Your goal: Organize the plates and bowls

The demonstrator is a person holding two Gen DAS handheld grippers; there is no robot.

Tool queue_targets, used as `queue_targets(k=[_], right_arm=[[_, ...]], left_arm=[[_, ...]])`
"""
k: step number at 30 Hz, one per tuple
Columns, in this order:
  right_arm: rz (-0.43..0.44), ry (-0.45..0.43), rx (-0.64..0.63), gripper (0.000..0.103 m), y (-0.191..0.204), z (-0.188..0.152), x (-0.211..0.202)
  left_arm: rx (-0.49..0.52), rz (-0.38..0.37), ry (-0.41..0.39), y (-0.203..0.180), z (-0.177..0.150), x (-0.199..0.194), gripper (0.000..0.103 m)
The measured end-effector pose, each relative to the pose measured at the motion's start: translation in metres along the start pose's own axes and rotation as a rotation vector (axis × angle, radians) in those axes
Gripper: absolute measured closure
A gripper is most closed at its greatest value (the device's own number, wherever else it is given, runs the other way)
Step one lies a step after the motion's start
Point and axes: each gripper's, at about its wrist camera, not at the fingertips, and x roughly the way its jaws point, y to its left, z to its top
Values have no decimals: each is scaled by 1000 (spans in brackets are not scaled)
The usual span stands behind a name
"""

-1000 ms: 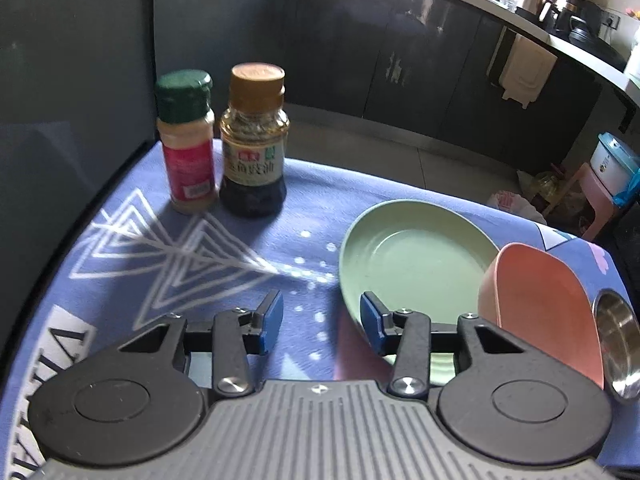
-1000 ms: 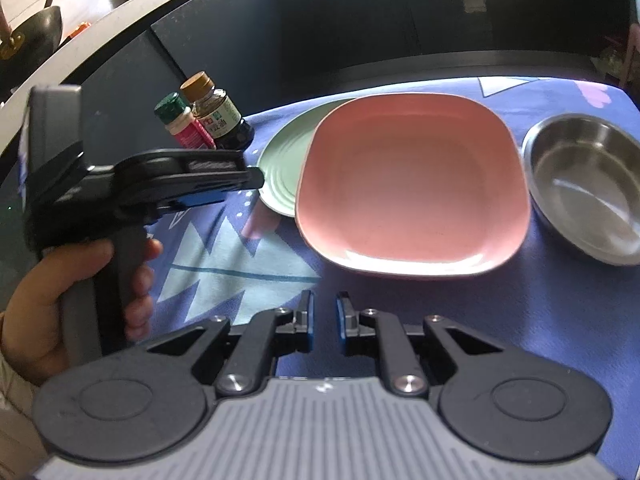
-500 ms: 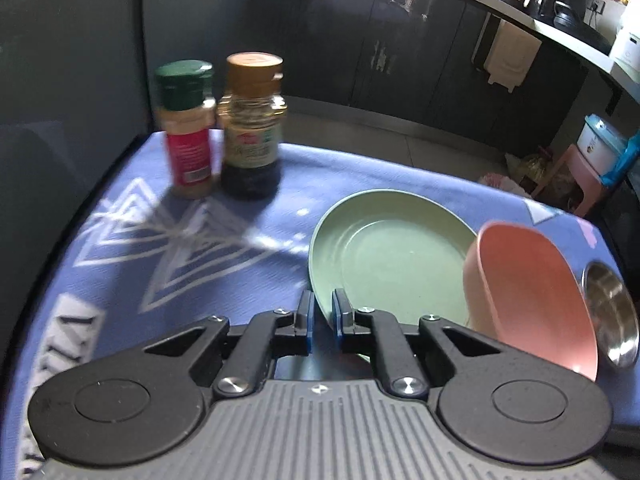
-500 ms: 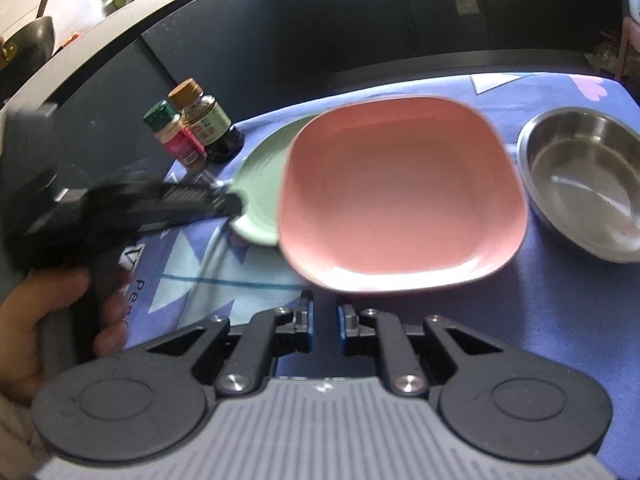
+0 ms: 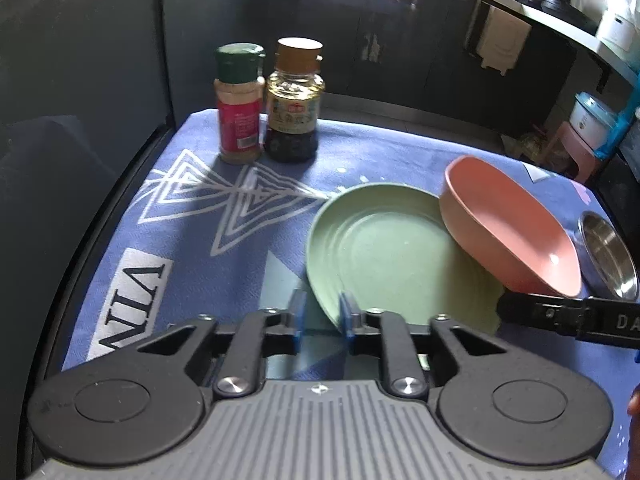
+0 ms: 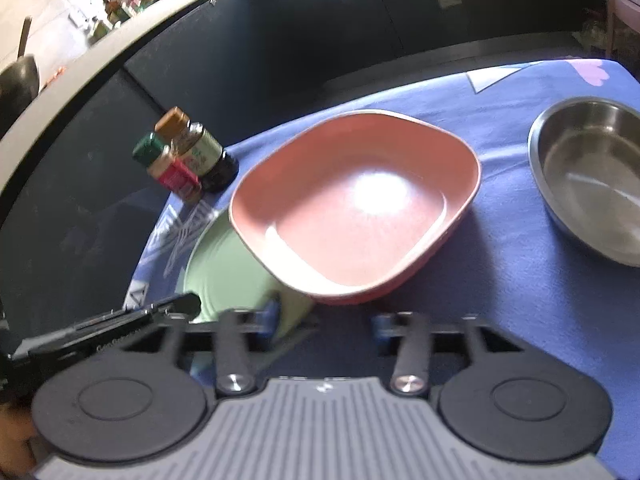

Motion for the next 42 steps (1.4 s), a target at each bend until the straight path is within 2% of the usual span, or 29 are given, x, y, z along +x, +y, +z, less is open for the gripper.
queue_targets(k=[5,6,7,8,12,16,19,25,32,42], right_arm=[[-23,-16,-10,56,2,3,6],[-22,-10,-18,69,3,3,8],[-9,12,-28,91,4,3,12],[-6,23,-23,94,4,2,14],[-33,28,-35,95,8,1,9],[32,87,-23,94,10,-4,-4],[36,112,-69,94,19,-14,-13],[29,149,-122,93,32,-36,-24],[37,219,-162,93,50,-47,-8],[44,220,-234,93,76,-58,-6]], left_arm=[[-52,13,-23,5,11,14,83],[-53,5,-21,4,12,18,87],[-54,-12,-15,3,12,21,89],[-54,-10,-19,2,11,21,89],[4,-11,-47,-5,6,5,90],[62,-4,-86,-4,-3,-27,89],[76,-12,-86,3,-17,-47,89],[68,-11,-68,12,-46,-66,89],[11,2,-46,33,-65,-75,89],[-31,23,-29,56,-81,-82,88]])
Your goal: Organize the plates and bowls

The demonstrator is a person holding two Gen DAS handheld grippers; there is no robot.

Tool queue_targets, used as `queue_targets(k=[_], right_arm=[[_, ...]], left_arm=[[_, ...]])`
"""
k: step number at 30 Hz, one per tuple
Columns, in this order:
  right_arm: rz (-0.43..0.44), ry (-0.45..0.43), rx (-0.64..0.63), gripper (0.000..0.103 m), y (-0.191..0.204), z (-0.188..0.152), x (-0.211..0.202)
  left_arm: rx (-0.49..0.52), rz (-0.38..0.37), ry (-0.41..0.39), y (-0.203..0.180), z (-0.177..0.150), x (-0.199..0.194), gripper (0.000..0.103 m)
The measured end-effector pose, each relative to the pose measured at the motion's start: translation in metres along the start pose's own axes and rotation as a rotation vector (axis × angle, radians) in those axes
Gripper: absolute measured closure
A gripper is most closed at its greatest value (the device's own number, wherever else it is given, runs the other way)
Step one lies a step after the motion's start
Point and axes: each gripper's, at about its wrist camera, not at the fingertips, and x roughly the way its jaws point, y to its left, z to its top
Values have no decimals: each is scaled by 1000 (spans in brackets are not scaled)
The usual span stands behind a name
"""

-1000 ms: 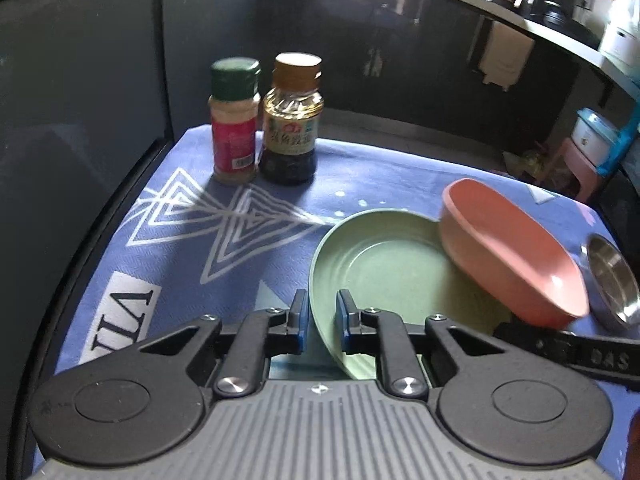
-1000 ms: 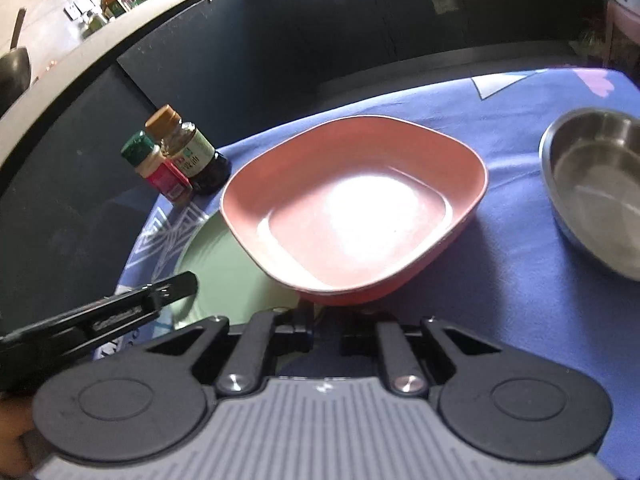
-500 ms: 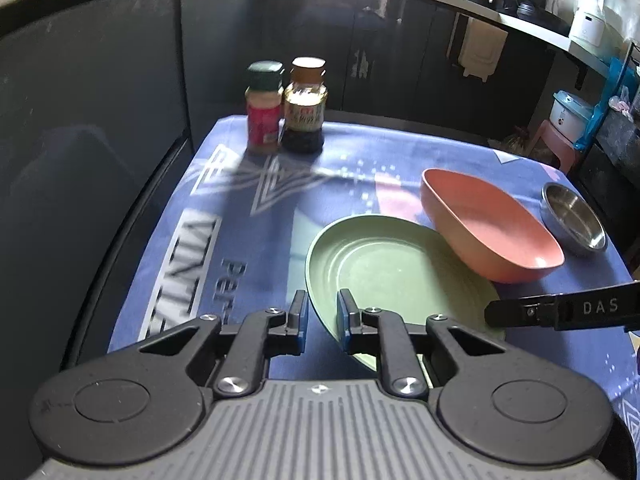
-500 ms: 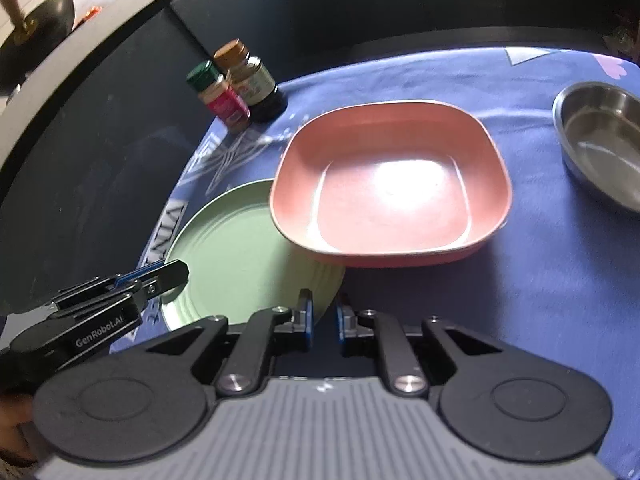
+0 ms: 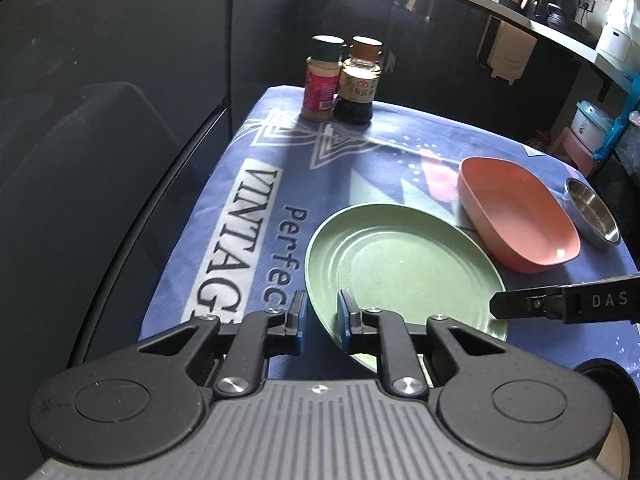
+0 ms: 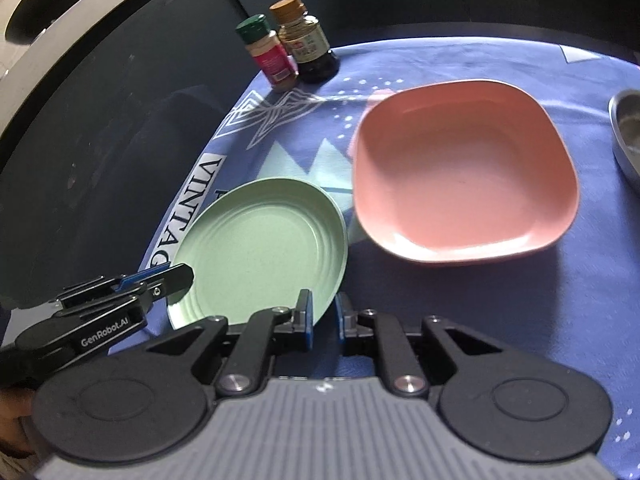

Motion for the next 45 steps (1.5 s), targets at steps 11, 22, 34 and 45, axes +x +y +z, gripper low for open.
queue_targets(k=[11,22,34,45], right_arm=[[-31,4,3,91,7,-6,3],[-66,-91,9,91,2,-9,-29],[-224,-262,181,91,-52,-2,-72],[-233,-266,283,90,-95,5,-64]], left_arm=[[-11,-15,11,5,-9,-2,87],[-62,-30,-65,11,-3,-25,86],[13,-133,-89,-44,29,-22,79],[86,-184,-26,-102,56,32,73]])
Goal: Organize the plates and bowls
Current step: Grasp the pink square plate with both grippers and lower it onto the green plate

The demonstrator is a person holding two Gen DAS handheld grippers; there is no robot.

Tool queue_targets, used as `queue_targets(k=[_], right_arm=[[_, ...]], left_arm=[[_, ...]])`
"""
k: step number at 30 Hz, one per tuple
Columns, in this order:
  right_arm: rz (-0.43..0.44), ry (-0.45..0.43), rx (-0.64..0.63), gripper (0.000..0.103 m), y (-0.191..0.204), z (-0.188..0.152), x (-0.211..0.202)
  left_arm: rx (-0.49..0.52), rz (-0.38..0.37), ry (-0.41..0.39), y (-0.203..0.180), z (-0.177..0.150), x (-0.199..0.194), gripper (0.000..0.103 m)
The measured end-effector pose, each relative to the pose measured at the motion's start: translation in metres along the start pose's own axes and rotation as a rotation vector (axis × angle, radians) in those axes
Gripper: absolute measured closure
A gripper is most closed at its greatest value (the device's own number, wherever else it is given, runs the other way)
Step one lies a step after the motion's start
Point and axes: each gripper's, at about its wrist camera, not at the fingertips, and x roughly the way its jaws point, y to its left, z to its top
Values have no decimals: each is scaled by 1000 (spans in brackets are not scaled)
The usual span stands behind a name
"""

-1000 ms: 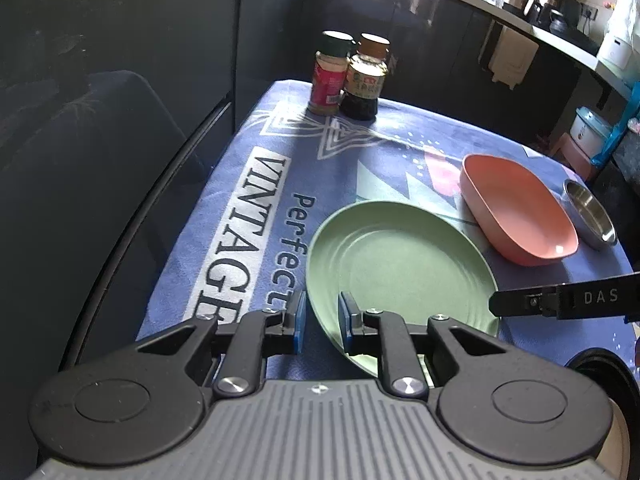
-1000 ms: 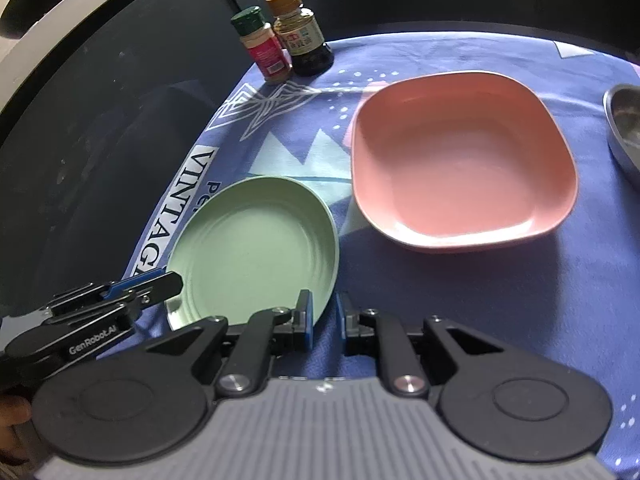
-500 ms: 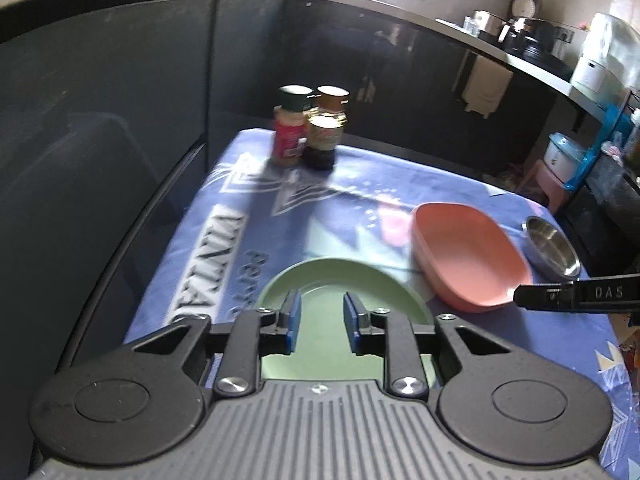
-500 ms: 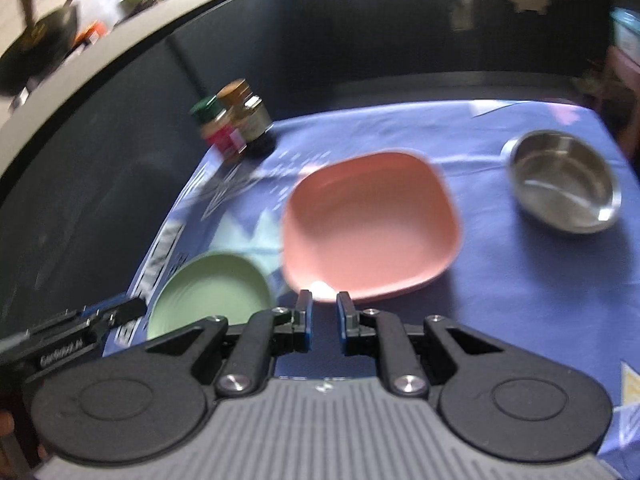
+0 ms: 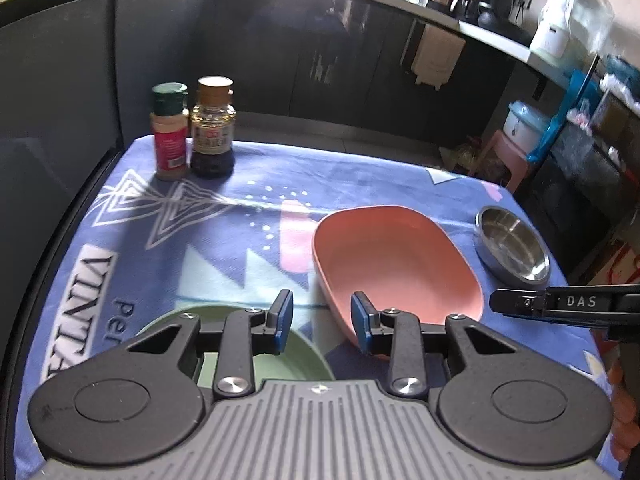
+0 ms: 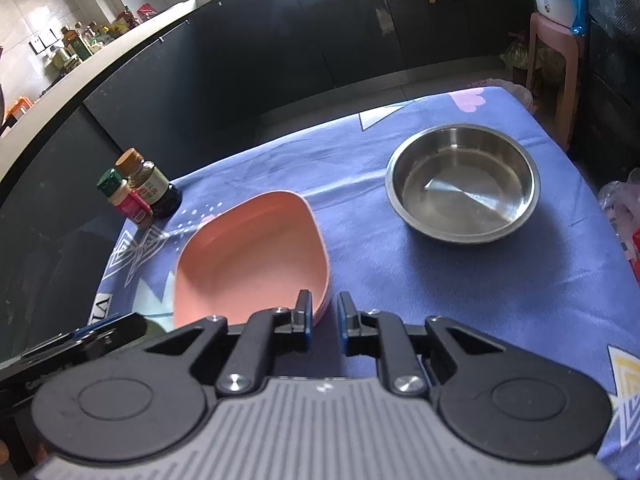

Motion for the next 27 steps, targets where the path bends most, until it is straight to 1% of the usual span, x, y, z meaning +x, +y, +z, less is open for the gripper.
queue_targets(k=[6,11,12,16,24,27], right_arm=[[17,12,8,90,-4,7,13],[22,15,6,90,-6,10,20],[23,16,6,90,-6,10,21],[22,23,-5,90,-6,9,25],[47,37,-10,93,-6,7,26],[36,29,-24,93,-3,6,24]], left_arm=[[-9,27,29,-2,3,26,73],[-16,34,61,-3,4,42,77],[-19,36,64,-2,4,44,80],[-26,32,74,-3,4,49,85],[-9,23,81,-9,4,49,89],[-1,28,75,-11,4,47,90]])
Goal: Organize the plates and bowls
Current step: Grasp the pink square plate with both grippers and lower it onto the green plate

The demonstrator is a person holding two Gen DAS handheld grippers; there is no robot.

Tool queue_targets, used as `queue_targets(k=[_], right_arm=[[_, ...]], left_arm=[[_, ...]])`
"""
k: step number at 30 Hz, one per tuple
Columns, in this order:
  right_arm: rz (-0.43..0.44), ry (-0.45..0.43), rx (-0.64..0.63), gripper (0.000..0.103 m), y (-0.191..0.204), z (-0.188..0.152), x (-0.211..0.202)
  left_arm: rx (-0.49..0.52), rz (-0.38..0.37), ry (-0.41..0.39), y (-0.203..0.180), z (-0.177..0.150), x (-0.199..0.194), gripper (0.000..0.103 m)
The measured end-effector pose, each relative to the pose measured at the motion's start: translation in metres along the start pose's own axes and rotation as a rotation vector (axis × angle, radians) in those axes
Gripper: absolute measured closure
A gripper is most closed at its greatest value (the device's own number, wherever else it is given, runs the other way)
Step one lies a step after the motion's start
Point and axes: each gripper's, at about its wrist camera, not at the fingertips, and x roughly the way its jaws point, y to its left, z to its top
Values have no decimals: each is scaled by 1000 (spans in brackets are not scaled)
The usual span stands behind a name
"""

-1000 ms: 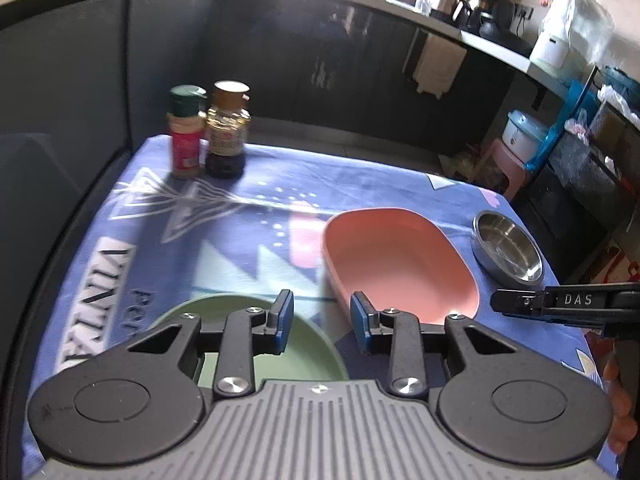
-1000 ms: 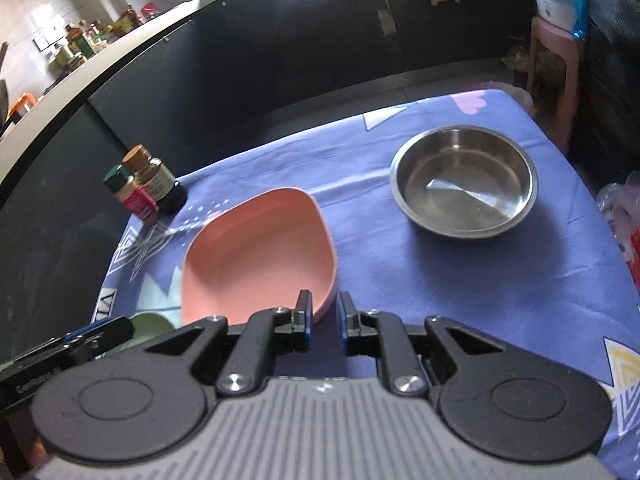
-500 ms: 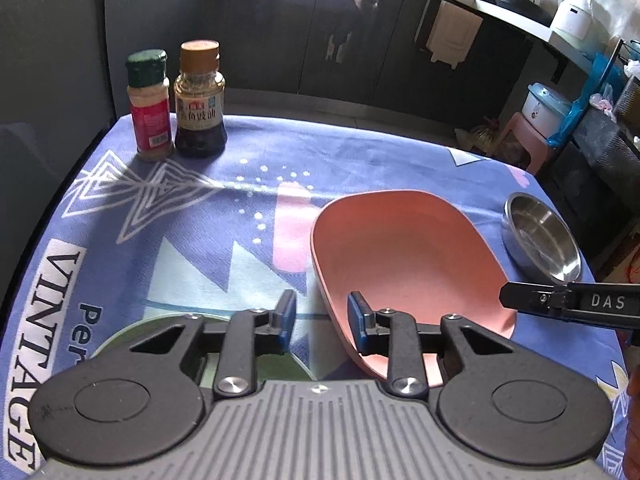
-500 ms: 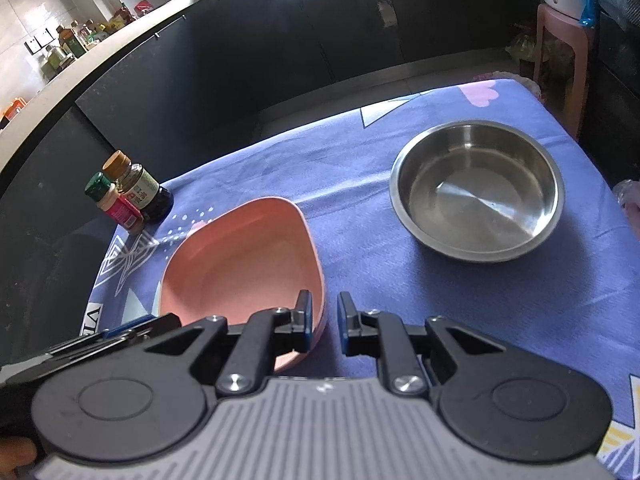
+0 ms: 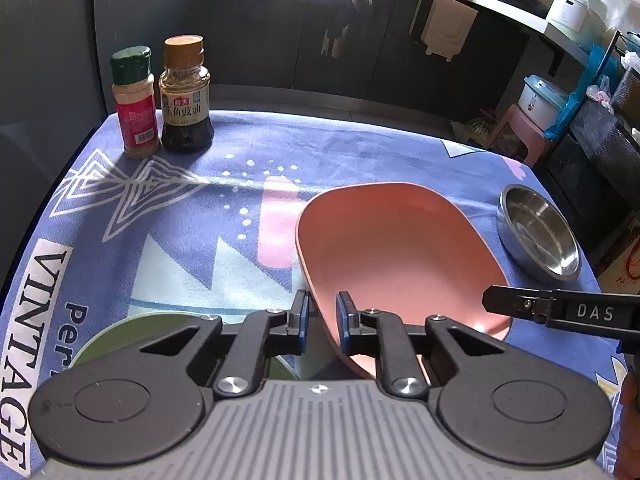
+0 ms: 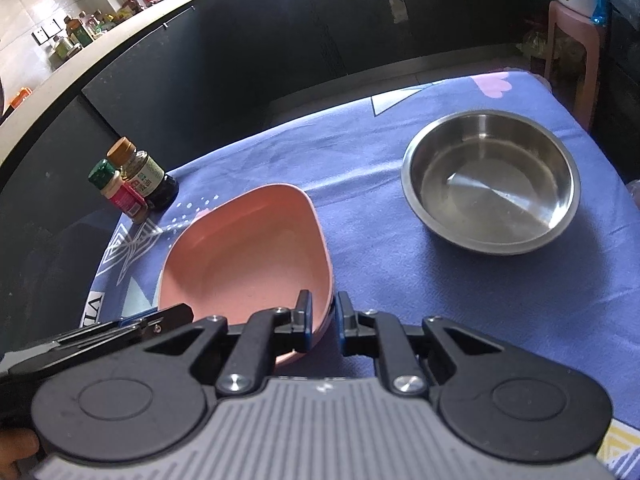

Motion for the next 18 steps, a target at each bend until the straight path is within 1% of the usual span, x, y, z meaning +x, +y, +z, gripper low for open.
queue_targets(k=[4,9,18], right_arm=[[3,-7,-10,93,2,-1,-5],[5,-19,-56,92,13,-3,-17],[53,-48,-115,92,43,-9,-38]], left_arm=[[8,-1,-15,-1,0,-7,90],[10,-2,-45,1,-1,-22,90],[4,25,-97,16,-10,-62,89]])
